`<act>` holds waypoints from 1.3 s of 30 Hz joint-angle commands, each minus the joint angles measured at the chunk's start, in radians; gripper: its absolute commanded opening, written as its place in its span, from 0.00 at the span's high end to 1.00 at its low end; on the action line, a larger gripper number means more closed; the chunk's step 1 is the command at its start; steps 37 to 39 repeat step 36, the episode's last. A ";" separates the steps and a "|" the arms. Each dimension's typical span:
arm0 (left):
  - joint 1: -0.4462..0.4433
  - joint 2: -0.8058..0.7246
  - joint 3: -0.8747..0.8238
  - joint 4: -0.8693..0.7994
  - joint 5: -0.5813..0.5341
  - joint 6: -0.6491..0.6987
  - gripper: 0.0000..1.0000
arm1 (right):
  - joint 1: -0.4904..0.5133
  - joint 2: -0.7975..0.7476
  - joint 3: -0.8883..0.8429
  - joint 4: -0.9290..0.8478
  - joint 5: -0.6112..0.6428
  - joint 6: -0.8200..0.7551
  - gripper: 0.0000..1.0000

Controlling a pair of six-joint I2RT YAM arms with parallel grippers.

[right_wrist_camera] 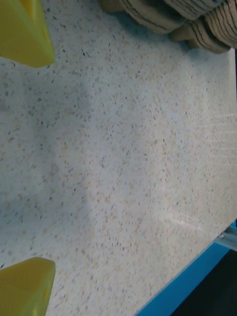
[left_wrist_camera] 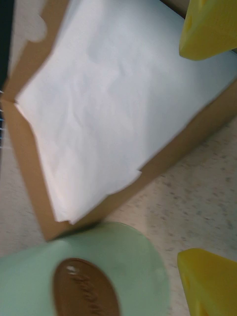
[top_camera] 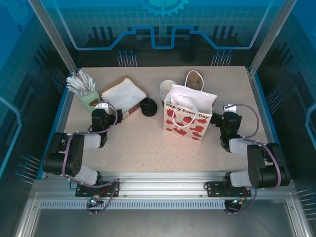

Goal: Pack the takeout coffee

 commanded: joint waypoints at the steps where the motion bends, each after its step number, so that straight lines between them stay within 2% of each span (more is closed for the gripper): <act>1: 0.014 0.023 -0.044 0.149 0.068 0.034 0.01 | 0.021 0.019 0.017 0.116 -0.040 -0.039 0.00; 9: 0.016 0.026 -0.028 0.132 0.073 0.036 0.01 | 0.031 0.056 0.010 0.171 -0.151 -0.102 0.00; 11: 0.016 0.028 -0.030 0.135 0.072 0.036 0.01 | 0.041 0.124 -0.003 0.270 -0.140 -0.121 0.00; 13: 0.015 0.027 -0.030 0.136 0.070 0.036 0.01 | 0.044 0.109 0.035 0.166 -0.127 -0.104 0.00; 39: 0.009 0.027 -0.028 0.134 0.072 0.045 0.01 | 0.042 0.120 0.042 0.171 -0.146 -0.116 0.00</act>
